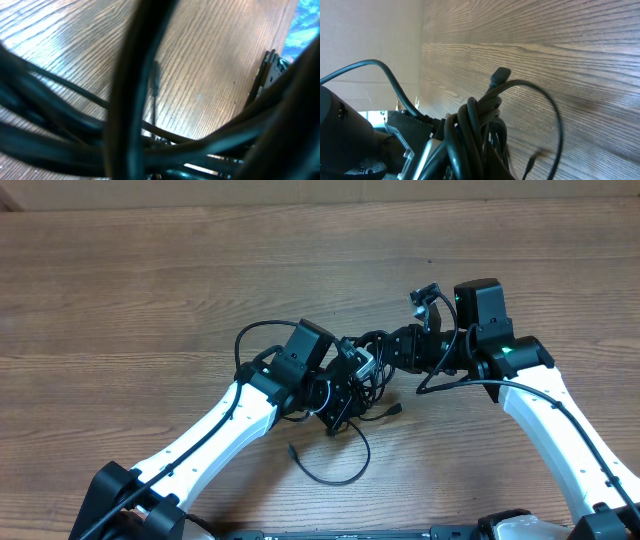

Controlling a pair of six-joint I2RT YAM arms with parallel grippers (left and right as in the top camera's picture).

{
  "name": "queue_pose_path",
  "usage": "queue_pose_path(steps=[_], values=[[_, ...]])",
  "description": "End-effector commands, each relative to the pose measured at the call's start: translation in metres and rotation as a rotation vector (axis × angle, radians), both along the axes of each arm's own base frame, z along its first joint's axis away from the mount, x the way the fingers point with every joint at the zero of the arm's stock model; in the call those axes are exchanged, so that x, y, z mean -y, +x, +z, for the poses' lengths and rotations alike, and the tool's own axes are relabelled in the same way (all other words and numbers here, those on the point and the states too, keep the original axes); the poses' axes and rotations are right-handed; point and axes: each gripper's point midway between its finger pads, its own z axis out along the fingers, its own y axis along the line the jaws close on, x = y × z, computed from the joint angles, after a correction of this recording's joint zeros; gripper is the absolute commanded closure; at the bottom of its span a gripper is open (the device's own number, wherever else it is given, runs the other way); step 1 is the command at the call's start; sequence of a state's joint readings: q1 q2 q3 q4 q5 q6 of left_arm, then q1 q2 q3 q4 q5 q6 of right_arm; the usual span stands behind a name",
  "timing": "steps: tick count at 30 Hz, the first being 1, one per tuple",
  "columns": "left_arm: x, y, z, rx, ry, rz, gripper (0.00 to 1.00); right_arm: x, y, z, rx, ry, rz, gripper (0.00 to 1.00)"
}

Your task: Untangle cables

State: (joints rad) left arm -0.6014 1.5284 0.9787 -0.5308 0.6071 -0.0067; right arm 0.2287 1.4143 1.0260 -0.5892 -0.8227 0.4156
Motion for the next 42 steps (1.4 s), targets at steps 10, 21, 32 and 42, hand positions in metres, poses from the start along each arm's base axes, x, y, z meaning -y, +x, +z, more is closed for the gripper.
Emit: queue_pose_path(steps=[10, 21, 32, 42], values=[[-0.047, 0.031, -0.017, -0.072, 0.133, 0.256, 0.96, 0.026, 0.001, -0.022, -0.042, -0.176, -0.117, 0.91], [-0.102, 0.072, -0.018, -0.211, 0.108, 0.614, 0.96, 0.075, -0.041, -0.068, -0.271, -0.483, -0.205, 0.88], [-0.147, 0.095, -0.022, -0.302, 0.109, 0.919, 0.96, 0.077, -0.052, -0.071, -0.316, -0.499, -0.195, 0.53], [-0.057, 0.040, 0.059, -0.071, -0.423, 0.032, 0.96, 0.044, -0.036, -0.049, -0.243, -0.300, -0.130, 0.42]])
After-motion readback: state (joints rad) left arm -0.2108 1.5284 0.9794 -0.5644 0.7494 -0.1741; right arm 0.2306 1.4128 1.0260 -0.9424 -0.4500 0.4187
